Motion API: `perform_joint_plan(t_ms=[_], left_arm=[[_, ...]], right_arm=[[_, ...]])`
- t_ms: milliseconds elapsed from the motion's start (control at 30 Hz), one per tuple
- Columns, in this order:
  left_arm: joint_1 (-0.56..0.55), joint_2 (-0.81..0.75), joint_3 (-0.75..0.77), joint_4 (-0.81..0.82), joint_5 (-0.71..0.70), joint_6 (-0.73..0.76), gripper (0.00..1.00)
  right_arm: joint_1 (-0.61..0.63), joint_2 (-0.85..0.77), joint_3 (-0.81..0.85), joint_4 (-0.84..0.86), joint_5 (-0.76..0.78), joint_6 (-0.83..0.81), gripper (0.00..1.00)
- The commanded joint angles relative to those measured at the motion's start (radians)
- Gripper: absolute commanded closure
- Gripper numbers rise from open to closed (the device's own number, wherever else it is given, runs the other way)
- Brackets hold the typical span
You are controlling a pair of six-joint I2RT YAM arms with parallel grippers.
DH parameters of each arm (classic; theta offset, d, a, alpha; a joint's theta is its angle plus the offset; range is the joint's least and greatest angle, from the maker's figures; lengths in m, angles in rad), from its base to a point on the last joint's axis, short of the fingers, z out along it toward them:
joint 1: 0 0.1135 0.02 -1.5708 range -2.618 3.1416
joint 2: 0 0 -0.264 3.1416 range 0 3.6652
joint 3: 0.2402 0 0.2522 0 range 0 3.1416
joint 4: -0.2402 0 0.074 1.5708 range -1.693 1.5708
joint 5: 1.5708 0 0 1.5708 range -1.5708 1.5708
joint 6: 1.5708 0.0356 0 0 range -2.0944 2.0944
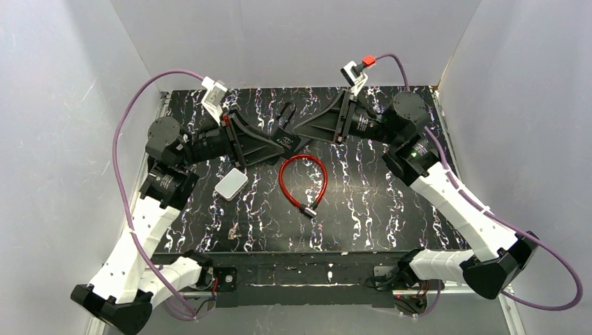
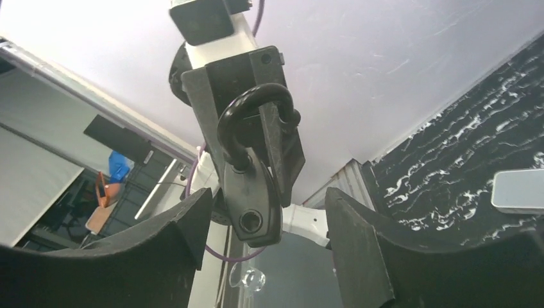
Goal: Unlock with the key
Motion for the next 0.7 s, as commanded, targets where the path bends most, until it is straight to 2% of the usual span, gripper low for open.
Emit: perform_joint_plan(t_ms=[0,133,200,267,667], left_arm=[[-0.003,0.004,-0.013,0.075,0.013,0.037,1.00],[-0.003,0.001,-0.032,0.072,0.011,0.043,1.00],[-0.003,0.005,-0.036,0.072,0.010,0.041,1.00],[-0.003,0.005,-0.037,0.072,0.008,0.042,1.00],[-0.003,0.001,-0.050,0.072,0.004,0.038,1.00]], right_arm=[[-0.001,-0.023,0.099,-0.221,0.133,-0.118,0.13],[-0.002,-0.003,0.159,-0.293,0.192,-0.161,0.08],[-0.001,0.004,0.159,-0.280,0.187,-0.156,0.03],[0.000,0.008,0.150,-0.257,0.186,-0.141,0.02],[0.019,0.098,0.172,-0.134,0.189,-0.069,0.15]])
